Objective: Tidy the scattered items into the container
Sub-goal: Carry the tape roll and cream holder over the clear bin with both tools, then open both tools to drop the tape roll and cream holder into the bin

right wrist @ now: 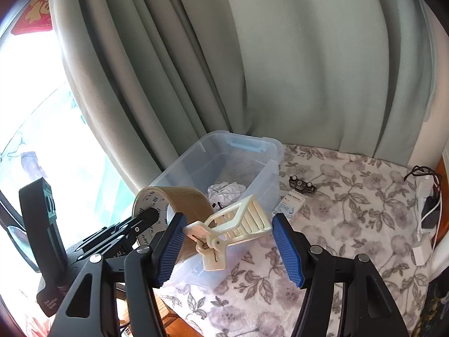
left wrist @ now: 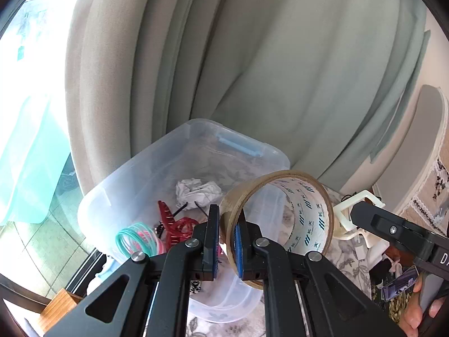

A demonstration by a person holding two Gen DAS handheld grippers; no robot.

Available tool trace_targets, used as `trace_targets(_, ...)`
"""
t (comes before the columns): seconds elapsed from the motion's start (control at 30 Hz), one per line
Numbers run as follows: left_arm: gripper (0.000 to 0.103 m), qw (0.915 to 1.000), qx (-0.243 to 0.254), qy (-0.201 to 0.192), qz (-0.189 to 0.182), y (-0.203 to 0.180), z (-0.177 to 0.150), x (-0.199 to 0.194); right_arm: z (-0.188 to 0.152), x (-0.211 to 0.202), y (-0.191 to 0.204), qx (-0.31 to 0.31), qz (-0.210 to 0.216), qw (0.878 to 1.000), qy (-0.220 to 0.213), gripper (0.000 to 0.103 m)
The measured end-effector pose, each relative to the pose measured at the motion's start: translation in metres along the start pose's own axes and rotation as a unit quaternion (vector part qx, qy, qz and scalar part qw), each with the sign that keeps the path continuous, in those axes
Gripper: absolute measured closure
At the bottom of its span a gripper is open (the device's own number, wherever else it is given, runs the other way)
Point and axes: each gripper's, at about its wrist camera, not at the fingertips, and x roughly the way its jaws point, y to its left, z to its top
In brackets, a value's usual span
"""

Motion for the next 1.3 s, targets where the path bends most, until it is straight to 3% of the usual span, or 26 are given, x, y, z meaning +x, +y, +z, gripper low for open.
trace_targets(0.63,0.093,0.9961,-0.044,0.044,0.062,0.057,0.005,0.027,-0.002,0.079,0.052,-0.063,0.032,0.994,0.079,0.037)
trace_targets(1.0,0.078,0.9930,-0.058,0.078,0.067,0.066,-0.002,0.046,-0.009,0.100,0.050,-0.063,0.023,0.992,0.106,0.037)
trace_targets(1.1,0.073,0.9933,-0.057,0.078,0.062,0.064,-0.001,0.047,-0.010,0.103,0.049,-0.062,0.020,0.992,0.109,0.036)
trace_targets(1.17,0.064,0.9936,-0.055,0.077,0.062,0.063,-0.001,0.046,-0.010,0.103,0.048,-0.060,0.019,0.992,0.110,0.036)
trace_targets(1.3,0.061,0.9931,-0.052,0.083,0.063,0.063,0.002,0.056,-0.010,0.103,0.048,-0.059,0.018,0.992,0.110,0.036)
